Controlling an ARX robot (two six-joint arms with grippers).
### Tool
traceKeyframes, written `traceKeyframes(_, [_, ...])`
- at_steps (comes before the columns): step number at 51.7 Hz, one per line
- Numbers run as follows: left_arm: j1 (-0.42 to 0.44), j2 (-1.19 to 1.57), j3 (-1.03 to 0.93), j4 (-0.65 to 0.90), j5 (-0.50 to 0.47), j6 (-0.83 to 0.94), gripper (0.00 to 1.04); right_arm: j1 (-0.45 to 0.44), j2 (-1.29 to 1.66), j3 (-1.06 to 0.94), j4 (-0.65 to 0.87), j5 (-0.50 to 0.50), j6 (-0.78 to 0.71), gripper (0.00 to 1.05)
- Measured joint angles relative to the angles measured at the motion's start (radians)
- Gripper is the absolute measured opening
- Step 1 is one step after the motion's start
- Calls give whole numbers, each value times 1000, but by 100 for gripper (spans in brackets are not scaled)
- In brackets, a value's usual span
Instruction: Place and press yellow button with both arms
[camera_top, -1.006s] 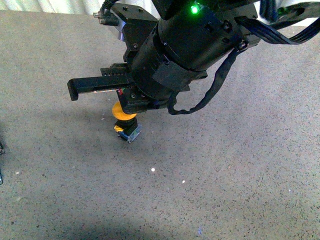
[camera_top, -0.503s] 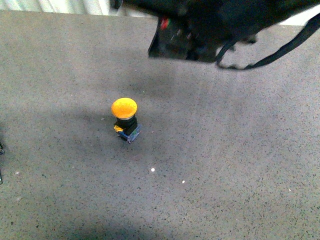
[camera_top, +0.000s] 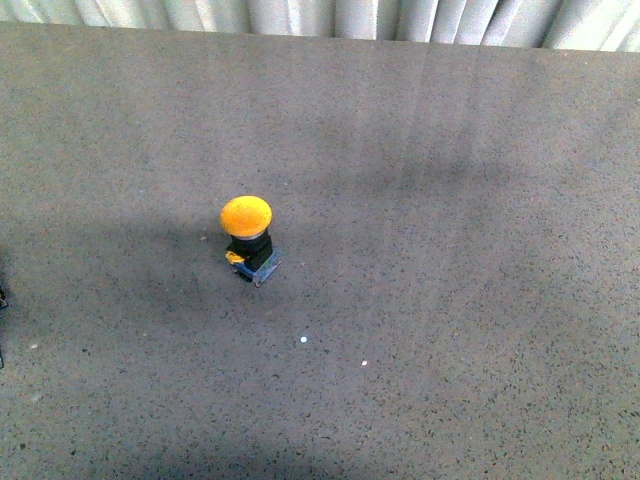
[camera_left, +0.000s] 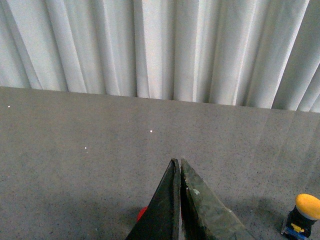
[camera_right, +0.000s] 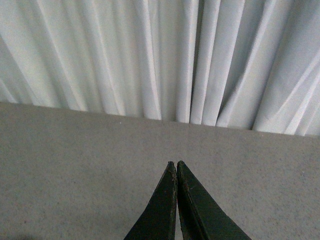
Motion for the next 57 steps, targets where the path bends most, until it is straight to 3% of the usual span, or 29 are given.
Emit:
traceKeyframes(29, [0,0,0,0,0,0,1,-144,-359,-270,-100,-138,-15,1])
traceKeyframes(32, [0,0,0,0,0,0,1,-201,-411,-289,-135,-215,-15,1])
traceKeyframes(35, [0,0,0,0,0,0,1,-224,-449,-301,-159,-215,-15,1])
traceKeyframes(42, [0,0,0,0,0,0,1,-228,-505,-352,-154,-221,-15,1])
traceKeyframes(57, [0,0,0,0,0,0,1,-230,-701,-352,-337,-220,-15,1])
